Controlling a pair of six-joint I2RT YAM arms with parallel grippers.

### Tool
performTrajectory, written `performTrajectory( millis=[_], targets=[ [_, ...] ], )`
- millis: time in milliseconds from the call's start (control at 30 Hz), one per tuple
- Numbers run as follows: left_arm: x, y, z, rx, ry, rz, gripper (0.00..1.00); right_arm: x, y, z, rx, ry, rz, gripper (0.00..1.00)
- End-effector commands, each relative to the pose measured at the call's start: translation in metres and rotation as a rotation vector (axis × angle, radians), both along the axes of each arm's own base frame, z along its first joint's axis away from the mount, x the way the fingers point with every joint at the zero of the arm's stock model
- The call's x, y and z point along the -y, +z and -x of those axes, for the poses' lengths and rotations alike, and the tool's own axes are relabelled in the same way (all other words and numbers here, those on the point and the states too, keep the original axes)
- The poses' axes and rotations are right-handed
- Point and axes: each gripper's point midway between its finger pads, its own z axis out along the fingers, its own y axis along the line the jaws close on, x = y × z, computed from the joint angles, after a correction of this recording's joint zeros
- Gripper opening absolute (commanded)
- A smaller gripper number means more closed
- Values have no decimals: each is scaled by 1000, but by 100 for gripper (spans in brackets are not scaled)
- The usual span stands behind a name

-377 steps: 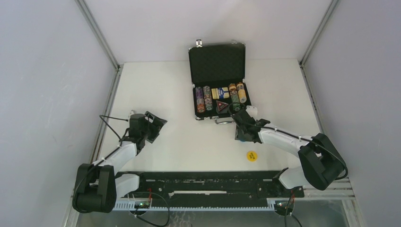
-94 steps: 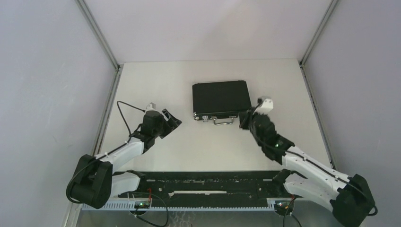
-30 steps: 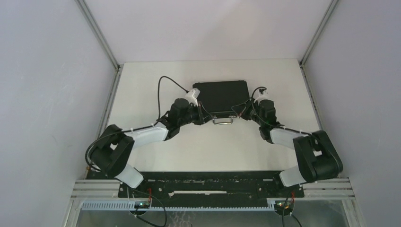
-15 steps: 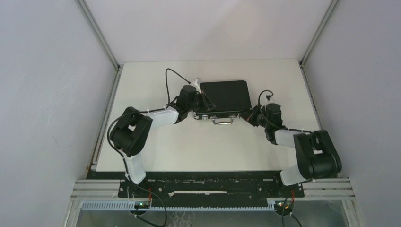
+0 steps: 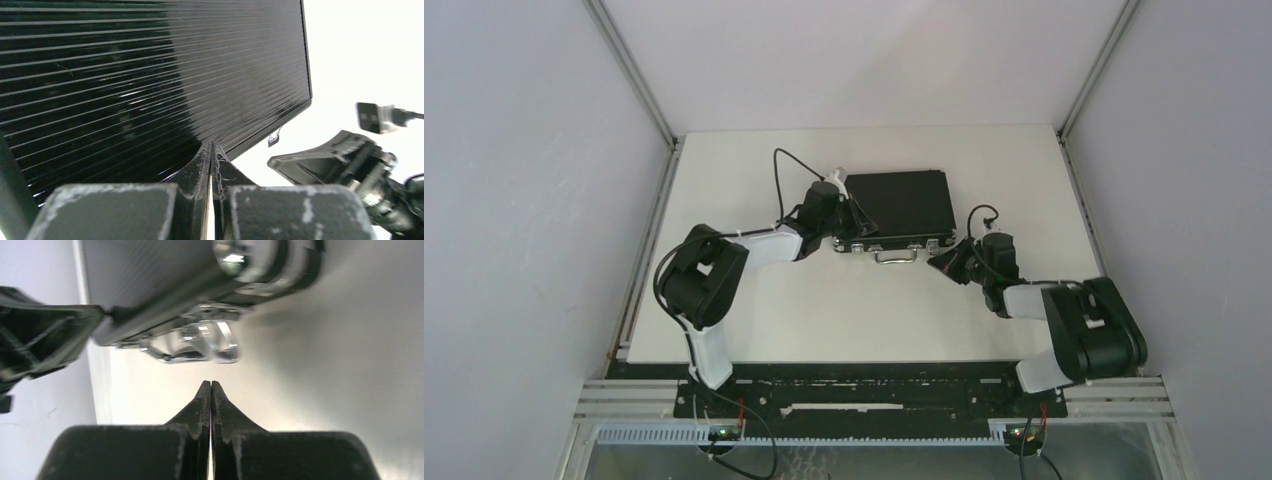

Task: Pack up texas hold em set

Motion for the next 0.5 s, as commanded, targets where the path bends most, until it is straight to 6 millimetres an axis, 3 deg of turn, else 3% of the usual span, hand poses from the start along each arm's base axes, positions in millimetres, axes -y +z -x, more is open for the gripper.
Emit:
performTrajectory(
  millis=[0, 100, 200, 267, 333, 467],
  targets=[
    [1, 26, -3, 59, 0, 8, 5, -9, 65, -11, 180, 47, 25, 0],
    [2, 23, -2, 46, -6, 12, 5, -11, 98, -16, 253, 52, 32, 0],
    [5, 22, -1, 39, -13, 23, 5, -4, 97, -27, 242, 37, 65, 0],
    [4, 22, -2, 40, -13, 22, 5, 1, 81, -32, 201, 19, 82, 0],
    [2, 20, -3, 41, -10, 11, 5, 8, 50, -36, 126, -12, 122, 0],
    [-3, 15, -5, 35, -2, -2, 5, 7, 8, -39, 34, -37, 119, 0]
  ],
)
